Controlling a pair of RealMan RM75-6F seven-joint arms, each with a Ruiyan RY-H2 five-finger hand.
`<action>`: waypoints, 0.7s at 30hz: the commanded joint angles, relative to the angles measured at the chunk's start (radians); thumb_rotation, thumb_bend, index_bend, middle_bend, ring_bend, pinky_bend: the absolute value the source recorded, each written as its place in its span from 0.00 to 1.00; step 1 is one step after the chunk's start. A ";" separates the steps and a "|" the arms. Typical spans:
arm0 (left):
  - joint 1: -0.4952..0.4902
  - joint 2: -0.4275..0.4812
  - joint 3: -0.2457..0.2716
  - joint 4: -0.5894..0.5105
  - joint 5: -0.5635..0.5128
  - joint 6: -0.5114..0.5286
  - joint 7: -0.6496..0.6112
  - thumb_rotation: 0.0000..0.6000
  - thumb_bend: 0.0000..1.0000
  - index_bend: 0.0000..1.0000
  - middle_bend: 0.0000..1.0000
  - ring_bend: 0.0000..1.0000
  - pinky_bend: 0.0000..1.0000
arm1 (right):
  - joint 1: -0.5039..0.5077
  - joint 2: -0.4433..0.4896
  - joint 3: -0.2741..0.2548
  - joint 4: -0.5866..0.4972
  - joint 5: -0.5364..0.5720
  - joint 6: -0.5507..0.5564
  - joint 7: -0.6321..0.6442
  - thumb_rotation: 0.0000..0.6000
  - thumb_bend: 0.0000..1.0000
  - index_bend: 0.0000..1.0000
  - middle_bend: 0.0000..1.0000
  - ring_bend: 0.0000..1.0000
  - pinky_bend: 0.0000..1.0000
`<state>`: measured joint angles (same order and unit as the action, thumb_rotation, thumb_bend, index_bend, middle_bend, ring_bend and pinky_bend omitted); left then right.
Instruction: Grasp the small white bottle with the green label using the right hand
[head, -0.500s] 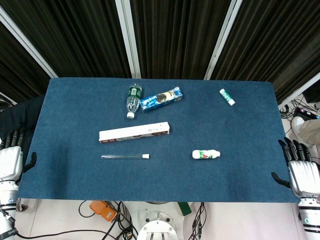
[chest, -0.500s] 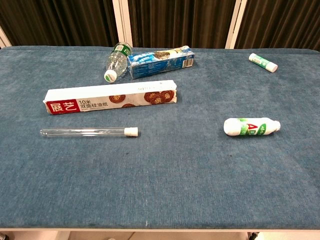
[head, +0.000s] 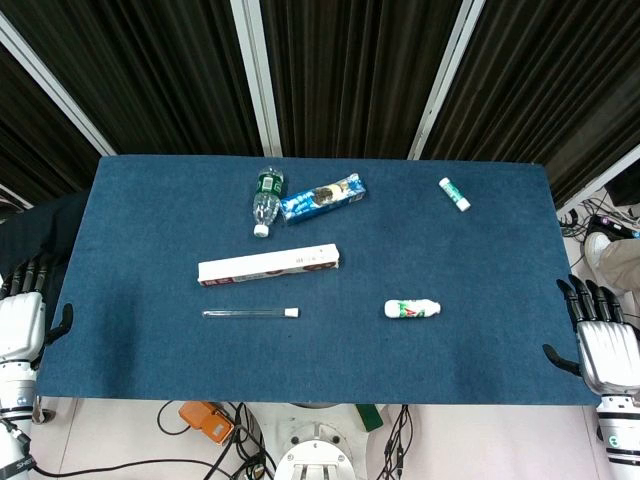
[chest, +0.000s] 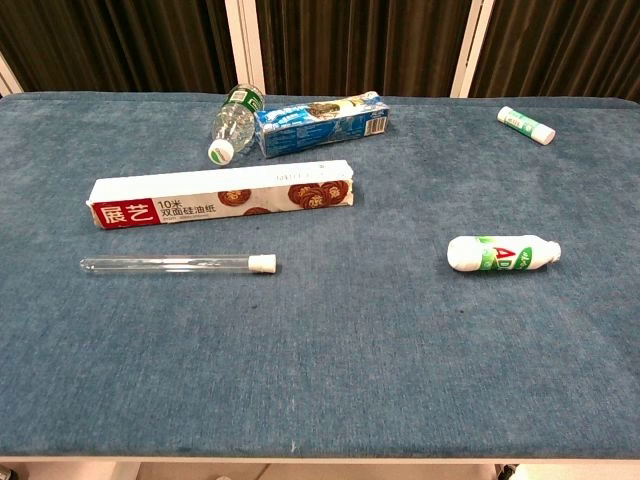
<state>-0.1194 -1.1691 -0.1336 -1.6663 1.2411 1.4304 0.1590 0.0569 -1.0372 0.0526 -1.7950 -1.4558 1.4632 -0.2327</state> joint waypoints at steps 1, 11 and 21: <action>0.001 -0.001 0.000 -0.003 0.002 0.002 -0.006 1.00 0.43 0.07 0.00 0.02 0.11 | 0.014 -0.015 0.000 0.010 0.012 -0.028 -0.007 1.00 0.30 0.12 0.09 0.07 0.12; 0.002 0.003 -0.002 -0.002 -0.001 0.000 -0.012 1.00 0.43 0.08 0.00 0.02 0.11 | 0.169 -0.115 0.029 0.070 0.037 -0.248 -0.056 1.00 0.30 0.18 0.19 0.14 0.15; 0.000 0.006 -0.001 -0.003 0.000 -0.007 -0.021 1.00 0.43 0.08 0.00 0.02 0.11 | 0.357 -0.222 0.078 0.101 0.135 -0.480 -0.135 1.00 0.30 0.30 0.30 0.27 0.28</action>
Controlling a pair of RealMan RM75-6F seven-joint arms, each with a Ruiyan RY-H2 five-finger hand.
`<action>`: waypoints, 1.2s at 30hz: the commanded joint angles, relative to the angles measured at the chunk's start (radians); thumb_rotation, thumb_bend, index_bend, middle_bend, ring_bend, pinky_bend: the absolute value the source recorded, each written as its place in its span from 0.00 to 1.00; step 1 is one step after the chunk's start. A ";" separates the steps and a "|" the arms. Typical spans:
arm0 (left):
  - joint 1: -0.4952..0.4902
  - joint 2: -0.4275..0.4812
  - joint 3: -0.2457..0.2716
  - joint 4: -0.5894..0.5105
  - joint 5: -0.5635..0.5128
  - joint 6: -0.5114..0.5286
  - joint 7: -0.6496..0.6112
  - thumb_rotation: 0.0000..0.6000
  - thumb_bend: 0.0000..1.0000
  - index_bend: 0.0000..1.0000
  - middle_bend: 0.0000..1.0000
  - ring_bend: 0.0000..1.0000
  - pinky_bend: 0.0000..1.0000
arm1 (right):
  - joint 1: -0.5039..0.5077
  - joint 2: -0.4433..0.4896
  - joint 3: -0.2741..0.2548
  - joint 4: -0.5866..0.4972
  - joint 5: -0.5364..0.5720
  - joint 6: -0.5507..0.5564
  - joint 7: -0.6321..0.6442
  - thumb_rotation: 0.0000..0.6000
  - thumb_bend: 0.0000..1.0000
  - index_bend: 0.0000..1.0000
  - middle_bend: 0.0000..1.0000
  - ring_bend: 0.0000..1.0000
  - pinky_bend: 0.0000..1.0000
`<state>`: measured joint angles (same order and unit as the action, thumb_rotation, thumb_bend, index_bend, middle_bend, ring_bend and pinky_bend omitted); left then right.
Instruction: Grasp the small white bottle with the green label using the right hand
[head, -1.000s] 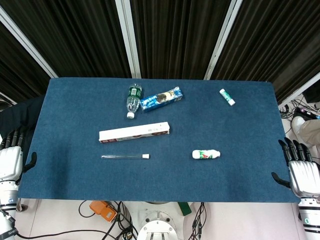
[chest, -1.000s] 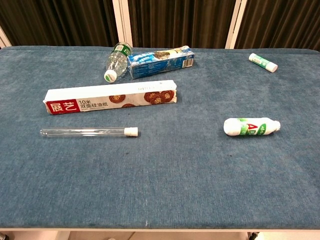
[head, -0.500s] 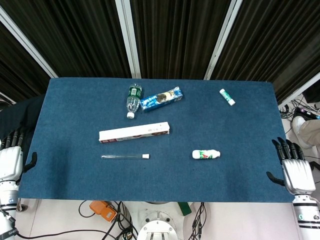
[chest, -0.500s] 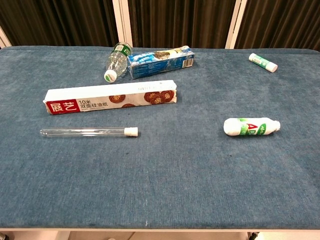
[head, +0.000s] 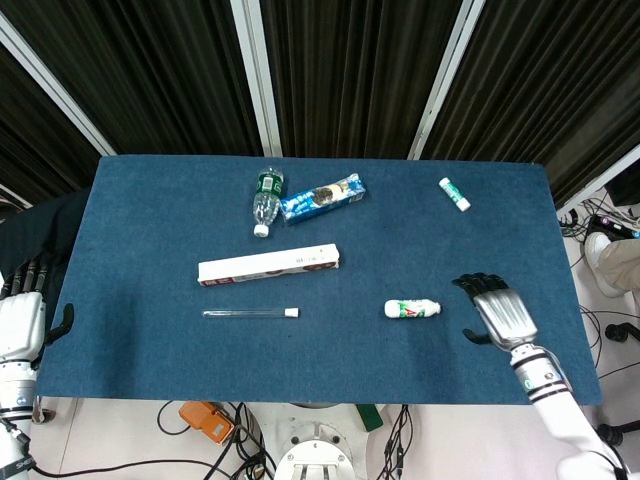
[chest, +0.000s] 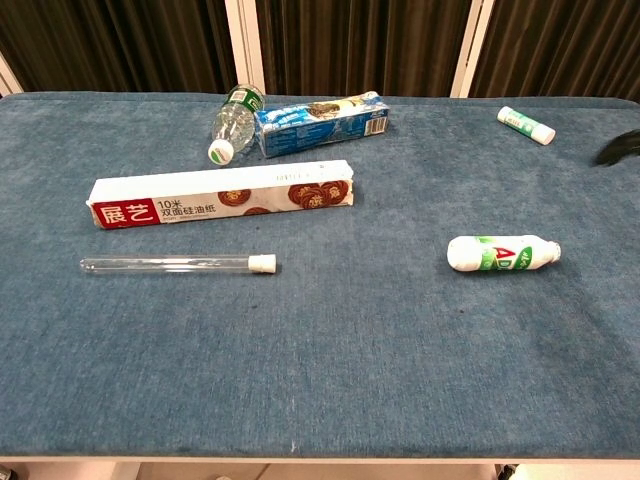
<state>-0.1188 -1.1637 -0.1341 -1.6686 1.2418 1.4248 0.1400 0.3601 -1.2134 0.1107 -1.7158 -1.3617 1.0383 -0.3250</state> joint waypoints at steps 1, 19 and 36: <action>-0.001 0.001 -0.001 0.000 -0.002 -0.002 -0.003 1.00 0.43 0.07 0.00 0.02 0.11 | 0.067 -0.059 0.023 0.027 0.050 -0.066 -0.052 1.00 0.30 0.31 0.31 0.28 0.29; -0.003 0.006 -0.002 -0.003 -0.008 -0.012 -0.014 1.00 0.43 0.07 0.00 0.02 0.11 | 0.192 -0.245 0.016 0.149 0.133 -0.130 -0.091 1.00 0.32 0.46 0.41 0.42 0.40; -0.001 0.009 -0.005 -0.006 -0.020 -0.013 -0.019 1.00 0.43 0.07 0.00 0.02 0.11 | 0.222 -0.335 0.015 0.292 0.145 -0.109 -0.031 1.00 0.32 0.53 0.44 0.51 0.52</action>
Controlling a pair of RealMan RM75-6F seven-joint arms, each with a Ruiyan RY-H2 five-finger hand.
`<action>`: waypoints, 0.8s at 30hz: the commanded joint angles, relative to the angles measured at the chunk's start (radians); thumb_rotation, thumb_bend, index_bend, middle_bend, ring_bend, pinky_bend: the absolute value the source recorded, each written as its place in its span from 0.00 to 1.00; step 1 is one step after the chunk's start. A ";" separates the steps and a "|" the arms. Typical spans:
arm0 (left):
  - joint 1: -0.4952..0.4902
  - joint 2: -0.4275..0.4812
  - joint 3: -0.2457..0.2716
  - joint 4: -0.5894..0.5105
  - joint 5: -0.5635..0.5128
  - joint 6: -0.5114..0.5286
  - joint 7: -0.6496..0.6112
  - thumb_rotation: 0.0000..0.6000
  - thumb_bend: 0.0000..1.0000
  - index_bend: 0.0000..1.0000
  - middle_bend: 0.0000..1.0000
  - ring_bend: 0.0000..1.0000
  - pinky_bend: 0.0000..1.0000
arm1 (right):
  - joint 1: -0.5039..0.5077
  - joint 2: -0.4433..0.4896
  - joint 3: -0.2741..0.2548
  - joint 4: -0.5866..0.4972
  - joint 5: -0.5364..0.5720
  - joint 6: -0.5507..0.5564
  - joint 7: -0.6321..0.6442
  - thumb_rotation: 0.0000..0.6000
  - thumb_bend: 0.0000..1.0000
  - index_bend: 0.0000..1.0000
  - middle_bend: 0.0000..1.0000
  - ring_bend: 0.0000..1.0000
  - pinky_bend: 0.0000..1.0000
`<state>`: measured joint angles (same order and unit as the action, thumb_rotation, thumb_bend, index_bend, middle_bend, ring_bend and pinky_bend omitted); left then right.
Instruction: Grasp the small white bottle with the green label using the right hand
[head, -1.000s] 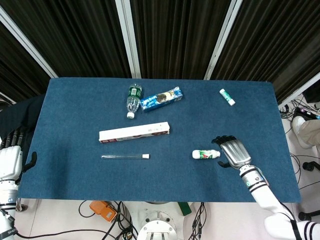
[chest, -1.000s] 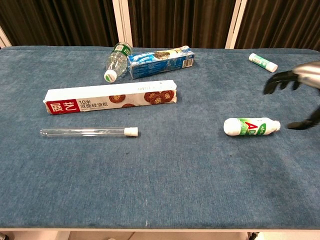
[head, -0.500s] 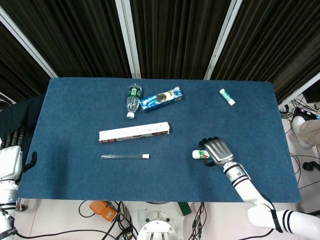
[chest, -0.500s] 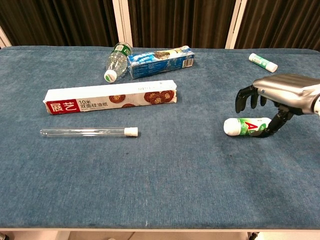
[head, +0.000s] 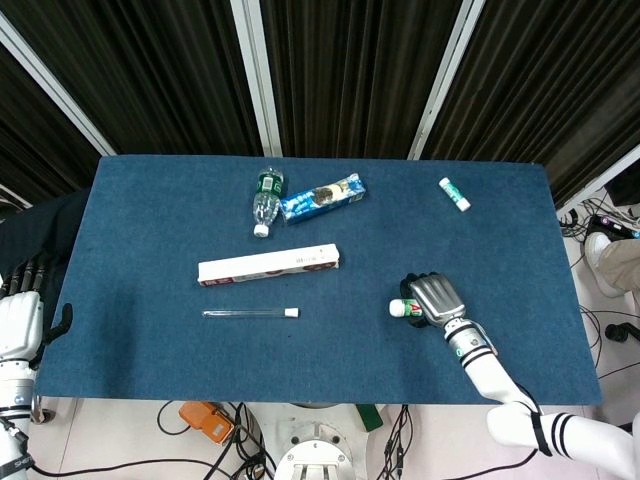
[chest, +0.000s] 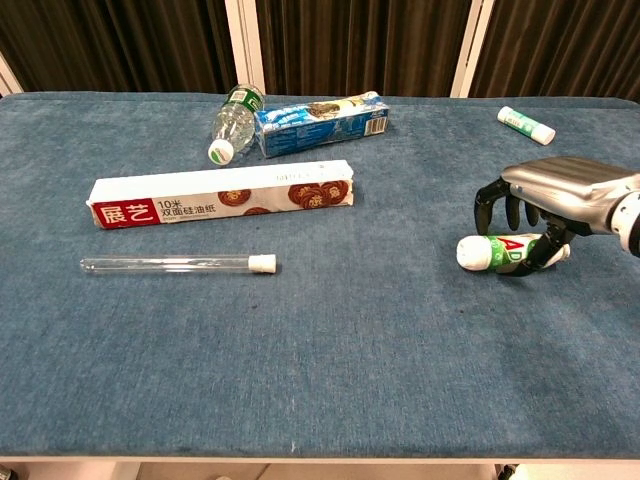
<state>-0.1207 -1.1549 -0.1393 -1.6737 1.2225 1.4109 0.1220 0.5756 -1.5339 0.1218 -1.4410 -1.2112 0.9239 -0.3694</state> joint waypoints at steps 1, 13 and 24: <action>0.001 0.001 0.000 -0.001 -0.001 0.000 -0.002 1.00 0.43 0.07 0.00 0.02 0.11 | 0.008 -0.020 0.004 0.023 -0.008 0.005 0.020 1.00 0.32 0.54 0.44 0.53 0.53; -0.001 0.006 0.001 -0.008 -0.008 -0.012 -0.011 1.00 0.43 0.07 0.00 0.02 0.11 | 0.019 -0.048 -0.001 0.058 -0.025 0.019 0.058 1.00 0.34 0.58 0.52 0.67 0.70; 0.001 0.009 0.000 -0.014 -0.015 -0.011 -0.010 1.00 0.43 0.07 0.00 0.03 0.11 | -0.004 -0.059 0.032 0.092 -0.077 0.136 0.142 1.00 0.44 0.69 0.65 0.83 0.91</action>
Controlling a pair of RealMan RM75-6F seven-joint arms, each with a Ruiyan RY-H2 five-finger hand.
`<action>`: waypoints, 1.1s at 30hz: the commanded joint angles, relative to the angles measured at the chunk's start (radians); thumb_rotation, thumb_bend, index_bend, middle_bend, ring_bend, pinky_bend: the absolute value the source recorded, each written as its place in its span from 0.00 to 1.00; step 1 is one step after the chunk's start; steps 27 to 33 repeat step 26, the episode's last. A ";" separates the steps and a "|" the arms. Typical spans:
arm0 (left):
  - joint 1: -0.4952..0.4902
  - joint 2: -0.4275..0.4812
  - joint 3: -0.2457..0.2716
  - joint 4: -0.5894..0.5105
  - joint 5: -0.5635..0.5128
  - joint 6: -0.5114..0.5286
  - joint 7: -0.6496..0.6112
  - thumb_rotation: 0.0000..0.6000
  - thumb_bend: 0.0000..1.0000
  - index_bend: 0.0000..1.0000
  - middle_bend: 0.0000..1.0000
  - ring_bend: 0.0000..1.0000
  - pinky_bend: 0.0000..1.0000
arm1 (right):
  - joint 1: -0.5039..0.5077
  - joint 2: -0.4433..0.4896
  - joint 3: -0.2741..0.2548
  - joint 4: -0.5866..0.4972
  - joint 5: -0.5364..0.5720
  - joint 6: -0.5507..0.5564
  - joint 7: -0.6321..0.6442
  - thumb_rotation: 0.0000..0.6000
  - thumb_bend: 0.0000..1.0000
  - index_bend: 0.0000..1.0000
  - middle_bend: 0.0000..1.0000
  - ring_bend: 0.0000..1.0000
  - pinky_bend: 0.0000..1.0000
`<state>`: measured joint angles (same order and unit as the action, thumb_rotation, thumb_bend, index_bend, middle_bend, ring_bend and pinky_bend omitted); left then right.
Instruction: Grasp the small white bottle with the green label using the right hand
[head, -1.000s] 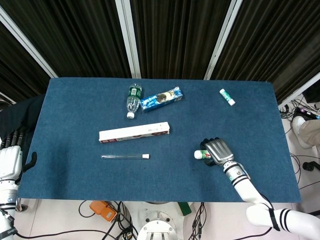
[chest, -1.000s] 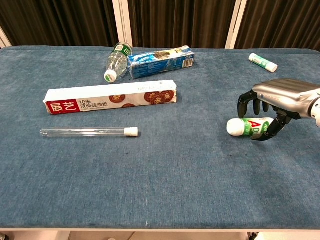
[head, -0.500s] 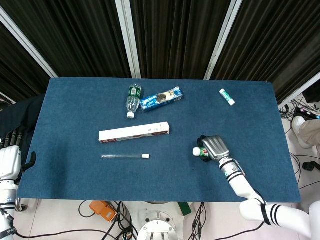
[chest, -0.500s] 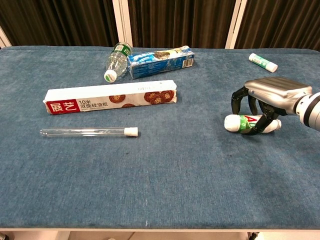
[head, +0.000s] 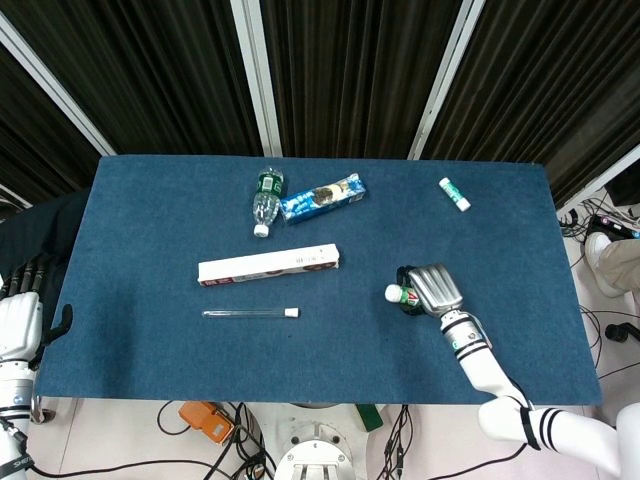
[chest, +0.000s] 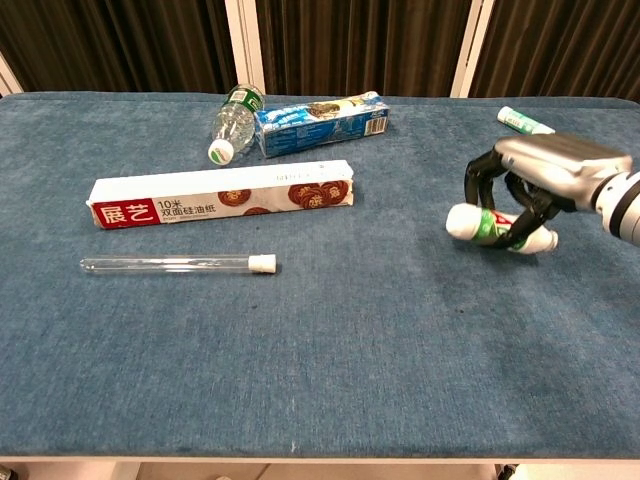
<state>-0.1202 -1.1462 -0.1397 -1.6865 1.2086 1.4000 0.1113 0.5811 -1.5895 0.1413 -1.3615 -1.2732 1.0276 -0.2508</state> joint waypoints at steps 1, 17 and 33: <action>0.000 0.001 0.000 -0.001 -0.002 -0.001 0.001 1.00 0.43 0.07 0.00 0.03 0.11 | -0.012 -0.002 0.015 0.012 -0.017 0.041 0.032 1.00 0.44 0.69 0.65 0.83 0.91; 0.001 0.002 0.000 -0.008 -0.012 0.000 0.008 1.00 0.43 0.08 0.00 0.03 0.11 | 0.016 0.040 0.196 -0.041 -0.109 0.282 0.156 1.00 0.44 0.73 0.67 0.83 0.92; 0.001 0.003 -0.001 -0.010 -0.013 0.001 0.010 1.00 0.43 0.07 0.00 0.03 0.11 | 0.033 -0.002 0.254 -0.011 -0.112 0.375 0.214 1.00 0.44 0.73 0.68 0.84 0.93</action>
